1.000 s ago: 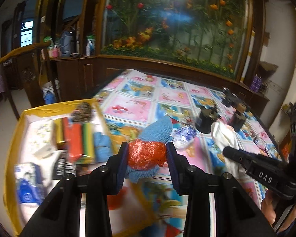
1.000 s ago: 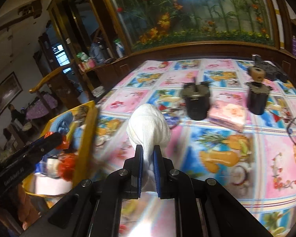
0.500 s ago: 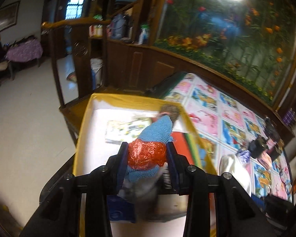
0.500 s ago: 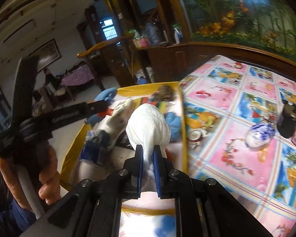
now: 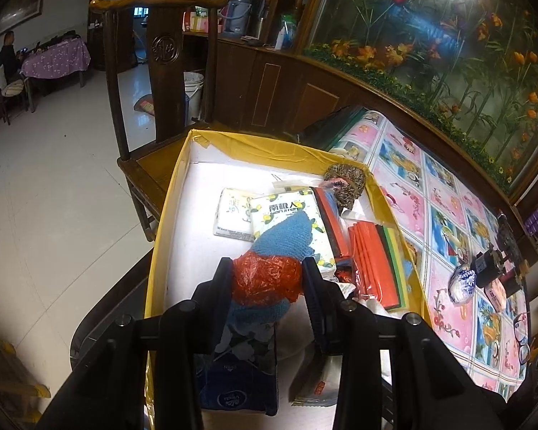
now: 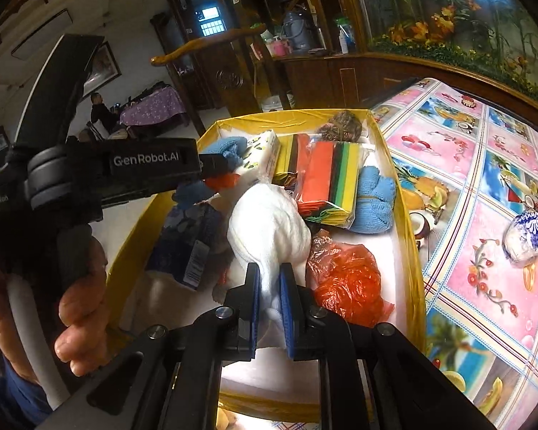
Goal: Organize soft objects
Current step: 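Open the right tool to drop the white cloth while the left tool drops the blue cloth, then grasp the blue-and-white patterned bag with the left tool while the right tool grasps the pink tissue pack, then carry the patterned bag and pink tissue pack over the box with both tools, then lower and open the left tool to drop the patterned bag while the right tool drops the pink tissue pack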
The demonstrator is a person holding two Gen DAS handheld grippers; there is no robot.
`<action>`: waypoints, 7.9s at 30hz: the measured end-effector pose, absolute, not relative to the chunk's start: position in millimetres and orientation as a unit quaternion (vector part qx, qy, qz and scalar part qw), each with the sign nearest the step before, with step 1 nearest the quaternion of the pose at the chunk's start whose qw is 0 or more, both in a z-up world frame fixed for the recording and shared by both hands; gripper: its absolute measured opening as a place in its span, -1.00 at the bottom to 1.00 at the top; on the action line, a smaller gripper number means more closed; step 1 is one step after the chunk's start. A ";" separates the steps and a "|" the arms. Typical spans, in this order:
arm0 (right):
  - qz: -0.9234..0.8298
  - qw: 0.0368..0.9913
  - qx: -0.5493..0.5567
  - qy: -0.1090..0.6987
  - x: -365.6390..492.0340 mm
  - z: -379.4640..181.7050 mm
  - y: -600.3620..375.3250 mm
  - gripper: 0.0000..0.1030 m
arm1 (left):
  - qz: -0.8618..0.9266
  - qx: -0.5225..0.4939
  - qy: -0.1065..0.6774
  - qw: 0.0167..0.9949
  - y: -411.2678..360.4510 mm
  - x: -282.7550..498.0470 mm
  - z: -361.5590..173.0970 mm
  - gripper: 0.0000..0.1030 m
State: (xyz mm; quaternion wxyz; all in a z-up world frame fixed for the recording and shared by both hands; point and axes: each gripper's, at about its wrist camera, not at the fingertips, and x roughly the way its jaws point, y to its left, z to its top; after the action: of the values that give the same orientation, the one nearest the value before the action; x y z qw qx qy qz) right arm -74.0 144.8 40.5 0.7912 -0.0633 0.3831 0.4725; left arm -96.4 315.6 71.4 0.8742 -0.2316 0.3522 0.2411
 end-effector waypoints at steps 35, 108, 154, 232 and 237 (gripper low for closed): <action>0.440 0.836 0.038 0.325 -30.4 78.9 20.4 -0.25 | 0.198 -0.170 0.332 0.906 257.1 -93.7 109.2 0.25; 0.297 0.832 0.087 0.461 129.8 41.7 -156.9 0.23 | 0.034 -0.076 0.454 0.887 72.7 66.2 19.3 0.01; 0.202 0.923 -0.002 0.328 32.2 75.0 -122.6 0.07 | 0.058 -0.007 0.339 0.939 51.8 41.7 55.1 0.01; 0.424 0.826 -0.122 0.352 -78.1 45.6 154.0 0.09 | 0.249 -0.158 0.346 0.891 287.8 -111.4 63.7 0.02; 0.427 0.827 -0.133 0.340 -82.4 42.8 154.0 0.11 | 0.257 -0.147 0.348 0.890 283.2 -110.7 62.8 0.02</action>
State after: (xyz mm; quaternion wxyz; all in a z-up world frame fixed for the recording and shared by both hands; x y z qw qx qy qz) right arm -82.4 154.0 42.8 0.8271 -0.1334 0.3404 0.4269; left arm -110.7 283.2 62.8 0.8897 -0.1468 0.3481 0.2565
